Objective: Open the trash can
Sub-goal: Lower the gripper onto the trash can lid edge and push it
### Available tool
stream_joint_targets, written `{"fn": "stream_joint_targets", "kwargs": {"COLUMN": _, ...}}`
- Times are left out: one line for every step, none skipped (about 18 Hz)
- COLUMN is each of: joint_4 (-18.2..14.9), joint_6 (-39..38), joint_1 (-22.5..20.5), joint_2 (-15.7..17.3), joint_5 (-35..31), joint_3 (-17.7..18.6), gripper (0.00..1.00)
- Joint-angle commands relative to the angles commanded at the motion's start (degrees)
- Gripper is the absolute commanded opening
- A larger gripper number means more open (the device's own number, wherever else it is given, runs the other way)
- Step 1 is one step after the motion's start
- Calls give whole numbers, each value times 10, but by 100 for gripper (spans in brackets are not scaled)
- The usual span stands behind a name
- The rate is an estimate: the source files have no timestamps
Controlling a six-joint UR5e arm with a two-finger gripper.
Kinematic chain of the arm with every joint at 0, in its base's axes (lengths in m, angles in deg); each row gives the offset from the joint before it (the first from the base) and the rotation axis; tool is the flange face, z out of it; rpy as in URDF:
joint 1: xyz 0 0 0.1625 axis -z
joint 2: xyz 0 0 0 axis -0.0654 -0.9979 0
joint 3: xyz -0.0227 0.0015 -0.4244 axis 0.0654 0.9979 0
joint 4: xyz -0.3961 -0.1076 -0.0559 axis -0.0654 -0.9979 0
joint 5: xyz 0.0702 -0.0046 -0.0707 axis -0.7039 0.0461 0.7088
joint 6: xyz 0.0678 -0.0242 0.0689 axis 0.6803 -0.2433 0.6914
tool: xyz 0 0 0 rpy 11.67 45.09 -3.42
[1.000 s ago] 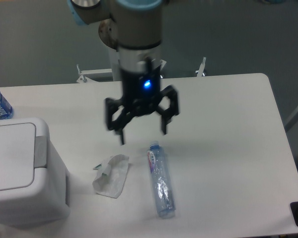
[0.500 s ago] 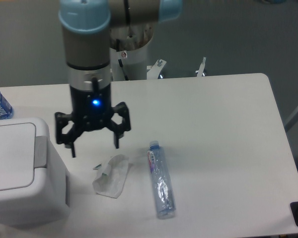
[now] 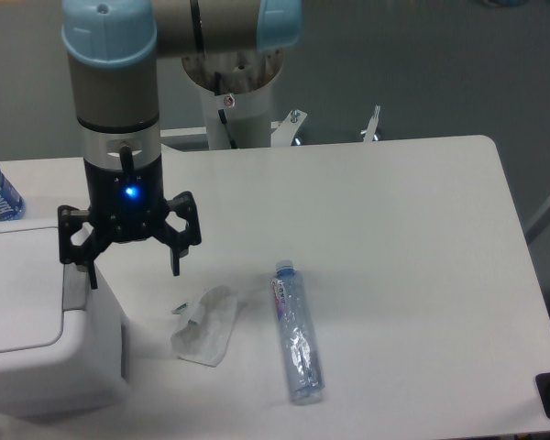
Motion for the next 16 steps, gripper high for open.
{"fn": "stream_joint_targets", "kwargs": {"joint_4": 0, "joint_6": 0, "joint_1": 0, "joint_2": 0, "joint_5": 0, "joint_3": 0, "gripper": 100}}
{"fn": "stream_joint_targets", "kwargs": {"joint_4": 0, "joint_6": 0, "joint_1": 0, "joint_2": -1, "joint_5": 0, "joint_3": 0, "gripper": 100}}
{"fn": "stream_joint_targets", "kwargs": {"joint_4": 0, "joint_6": 0, "joint_1": 1, "joint_2": -1, "joint_5": 0, "joint_3": 0, "gripper": 100}}
{"fn": "stream_joint_targets", "kwargs": {"joint_4": 0, "joint_6": 0, "joint_1": 3, "joint_2": -3, "joint_5": 0, "joint_3": 0, "gripper": 100}}
{"fn": "stream_joint_targets", "kwargs": {"joint_4": 1, "joint_6": 0, "joint_1": 5, "joint_2": -4, "joint_5": 0, "joint_3": 0, "gripper": 100}}
{"fn": "stream_joint_targets", "kwargs": {"joint_4": 2, "joint_6": 0, "joint_1": 5, "joint_2": -4, "joint_5": 0, "joint_3": 0, "gripper": 100}}
{"fn": "stream_joint_targets", "kwargs": {"joint_4": 3, "joint_6": 1, "joint_1": 5, "joint_2": -6, "joint_5": 0, "joint_3": 0, "gripper": 100}}
{"fn": "stream_joint_targets", "kwargs": {"joint_4": 4, "joint_6": 1, "joint_1": 5, "joint_2": -8, "joint_5": 0, "joint_3": 0, "gripper": 100}}
{"fn": "stream_joint_targets", "kwargs": {"joint_4": 4, "joint_6": 1, "joint_1": 6, "joint_2": -8, "joint_5": 0, "joint_3": 0, "gripper": 100}}
{"fn": "stream_joint_targets", "kwargs": {"joint_4": 4, "joint_6": 1, "joint_1": 6, "joint_2": -9, "joint_5": 0, "joint_3": 0, "gripper": 100}}
{"fn": "stream_joint_targets", "kwargs": {"joint_4": 4, "joint_6": 1, "joint_1": 6, "joint_2": -9, "joint_5": 0, "joint_3": 2, "gripper": 100}}
{"fn": "stream_joint_targets", "kwargs": {"joint_4": 4, "joint_6": 1, "joint_1": 6, "joint_2": -9, "joint_5": 0, "joint_3": 3, "gripper": 100}}
{"fn": "stream_joint_targets", "kwargs": {"joint_4": 4, "joint_6": 1, "joint_1": 9, "joint_2": -9, "joint_5": 0, "joint_3": 4, "gripper": 100}}
{"fn": "stream_joint_targets", "kwargs": {"joint_4": 4, "joint_6": 1, "joint_1": 11, "joint_2": -9, "joint_5": 0, "joint_3": 4, "gripper": 100}}
{"fn": "stream_joint_targets", "kwargs": {"joint_4": 4, "joint_6": 1, "joint_1": 11, "joint_2": -10, "joint_5": 0, "joint_3": 5, "gripper": 100}}
{"fn": "stream_joint_targets", "kwargs": {"joint_4": 4, "joint_6": 1, "joint_1": 12, "joint_2": -11, "joint_5": 0, "joint_3": 7, "gripper": 100}}
